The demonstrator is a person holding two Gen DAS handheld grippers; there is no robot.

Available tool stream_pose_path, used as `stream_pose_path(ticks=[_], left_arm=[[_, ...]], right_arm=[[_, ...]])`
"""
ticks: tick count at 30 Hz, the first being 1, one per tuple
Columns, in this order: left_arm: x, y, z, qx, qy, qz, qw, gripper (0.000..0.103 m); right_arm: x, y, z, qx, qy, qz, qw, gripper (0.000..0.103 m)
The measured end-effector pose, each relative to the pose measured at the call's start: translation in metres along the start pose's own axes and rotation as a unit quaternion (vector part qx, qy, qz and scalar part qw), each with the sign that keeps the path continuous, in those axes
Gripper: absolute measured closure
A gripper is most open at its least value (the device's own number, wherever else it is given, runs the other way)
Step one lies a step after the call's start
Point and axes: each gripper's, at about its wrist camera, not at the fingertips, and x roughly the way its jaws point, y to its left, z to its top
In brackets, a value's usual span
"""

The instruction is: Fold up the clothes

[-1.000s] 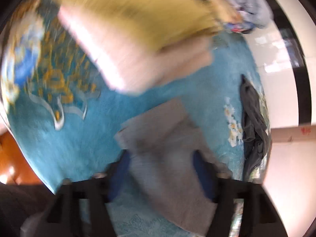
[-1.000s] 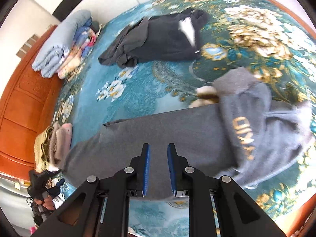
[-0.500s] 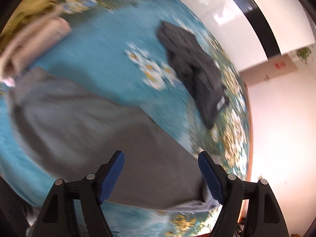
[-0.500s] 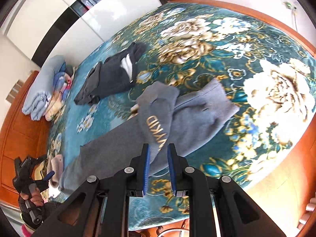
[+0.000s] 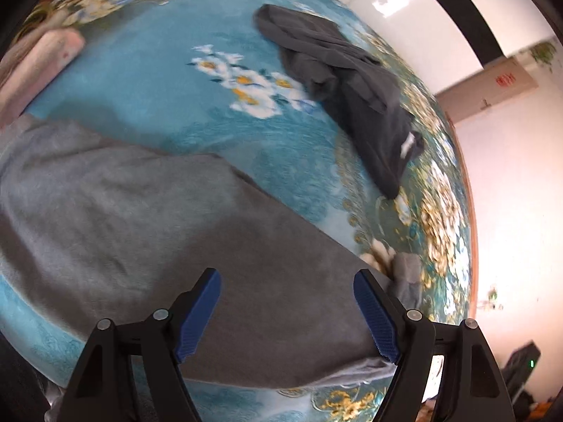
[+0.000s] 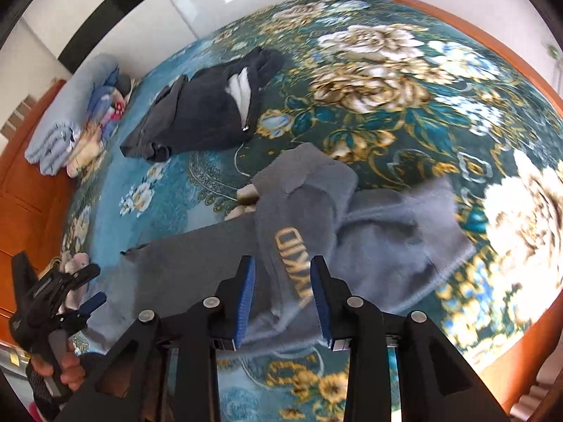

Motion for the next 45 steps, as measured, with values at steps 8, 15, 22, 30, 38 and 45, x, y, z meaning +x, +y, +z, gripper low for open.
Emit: stream_pose_path(ticks=[8, 15, 22, 30, 38, 45], left_arm=[[0.01, 0.03, 0.013, -0.043, 0.007, 0.001, 0.999, 0.022], [0.015, 0.035, 0.019, -0.043, 0.007, -0.002, 0.999, 0.022], [0.022, 0.029, 0.019, -0.029, 0.013, 0.004, 0.9995, 0.021], [0.018, 0.039, 0.02, -0.057, 0.019, -0.007, 0.9981, 0.021], [0.01, 0.048, 0.018, -0.081, 0.018, -0.032, 0.9961, 0.02], [0.011, 0.051, 0.018, -0.094, 0.023, -0.034, 0.9947, 0.02]], right_arm=[[0.1, 0.047, 0.044, -0.043, 0.048, -0.065, 0.996, 0.057], [0.139, 0.037, 0.059, -0.033, 0.061, -0.117, 0.991, 0.057], [0.135, 0.004, 0.06, 0.026, 0.064, -0.126, 0.99, 0.084], [0.071, -0.007, 0.067, 0.042, 0.003, -0.069, 0.997, 0.092], [-0.023, -0.064, 0.056, 0.075, -0.093, 0.038, 0.992, 0.092], [0.0, -0.153, -0.003, 0.194, -0.046, 0.021, 0.98, 0.092]])
